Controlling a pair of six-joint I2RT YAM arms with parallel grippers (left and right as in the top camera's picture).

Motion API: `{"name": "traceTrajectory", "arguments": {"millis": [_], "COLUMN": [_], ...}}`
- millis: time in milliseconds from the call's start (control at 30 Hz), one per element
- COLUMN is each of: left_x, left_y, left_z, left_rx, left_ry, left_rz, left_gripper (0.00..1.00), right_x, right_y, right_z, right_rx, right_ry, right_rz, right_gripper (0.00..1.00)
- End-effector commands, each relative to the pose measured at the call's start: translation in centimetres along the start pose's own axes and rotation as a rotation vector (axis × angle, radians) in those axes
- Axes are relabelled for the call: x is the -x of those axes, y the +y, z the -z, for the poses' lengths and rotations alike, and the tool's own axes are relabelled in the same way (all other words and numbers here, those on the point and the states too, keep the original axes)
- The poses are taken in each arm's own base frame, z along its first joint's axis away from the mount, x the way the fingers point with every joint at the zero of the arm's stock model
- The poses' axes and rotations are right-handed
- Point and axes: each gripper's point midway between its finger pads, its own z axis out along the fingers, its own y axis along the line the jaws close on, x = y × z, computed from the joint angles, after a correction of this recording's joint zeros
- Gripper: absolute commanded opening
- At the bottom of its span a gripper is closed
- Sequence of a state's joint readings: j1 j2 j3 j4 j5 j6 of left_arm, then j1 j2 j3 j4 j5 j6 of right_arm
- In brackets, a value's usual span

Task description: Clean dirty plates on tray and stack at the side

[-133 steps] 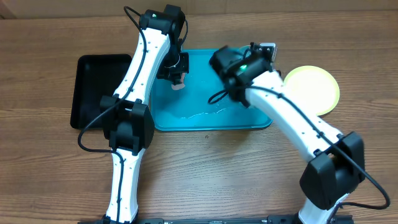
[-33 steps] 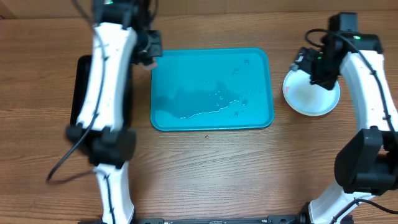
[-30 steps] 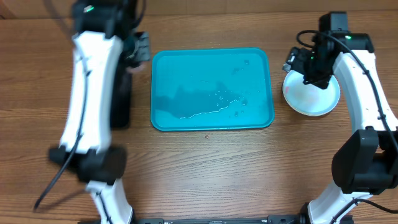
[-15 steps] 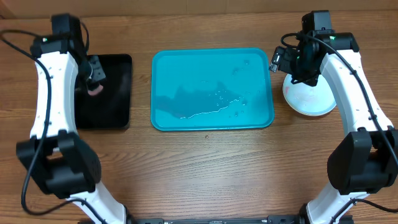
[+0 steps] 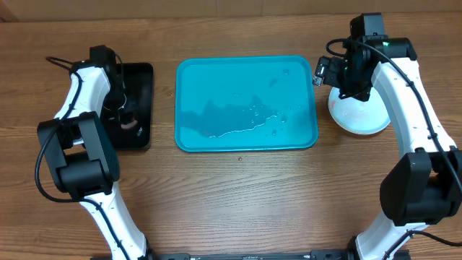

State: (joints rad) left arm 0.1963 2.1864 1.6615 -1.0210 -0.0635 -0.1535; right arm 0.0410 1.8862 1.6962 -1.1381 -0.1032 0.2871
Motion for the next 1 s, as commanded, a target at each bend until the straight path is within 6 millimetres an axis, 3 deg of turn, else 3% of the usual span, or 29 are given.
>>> {"name": "traceTrajectory", "arguments": {"millis": [0,67,100,233,367,500,633,733,900,967], "left_x": [0.5,1.0,1.3,2.8,3.5,2.6,1.4,0.4,0.2,0.2], "left_y": [-0.3,-0.2,-0.1,0.6,0.6,0.4,-0.9,-1.5,-1.5,-1.5], "left_z": [1.0,2.4,3.3,8.3,15.3,22.7,28.2,30.0,30.4,30.3], "left_rx": [-0.004,-0.001,0.006,0.033,0.017,-0.014,-0.11,-0.165,-0.172,-0.171], "left_ry": [-0.018,-0.03,-0.04,-0.106,-0.202,-0.316,-0.437,-0.473,-0.48,-0.477], "left_rz": [0.005,0.006,0.007,0.011,0.014,0.008,-0.012,-0.022,-0.023,-0.023], "left_gripper": [0.59,0.94,1.0,1.0,1.0,1.0,1.0,1.0,1.0,1.0], "right_x": [0.6,0.6,0.6,0.6,0.6,0.8,0.9,0.3,-3.1,-4.5], "right_y": [0.5,0.5,0.5,0.5,0.5,0.8,1.5,2.0,2.3,3.9], "right_z": [1.1,1.1,1.1,1.1,1.3,3.4,8.4,13.4,21.5,24.2], "right_rx": [0.009,0.009,0.009,0.009,0.01,0.01,0.021,0.04,0.1,0.212], "right_ry": [-0.037,-0.037,-0.037,-0.037,-0.036,-0.038,-0.076,-0.133,-0.211,-0.247], "right_rz": [0.038,0.038,0.038,0.038,0.038,0.056,0.092,0.099,0.113,0.133], "right_gripper": [0.96,0.96,0.96,0.96,0.96,0.96,1.0,1.0,1.0,1.0]}}
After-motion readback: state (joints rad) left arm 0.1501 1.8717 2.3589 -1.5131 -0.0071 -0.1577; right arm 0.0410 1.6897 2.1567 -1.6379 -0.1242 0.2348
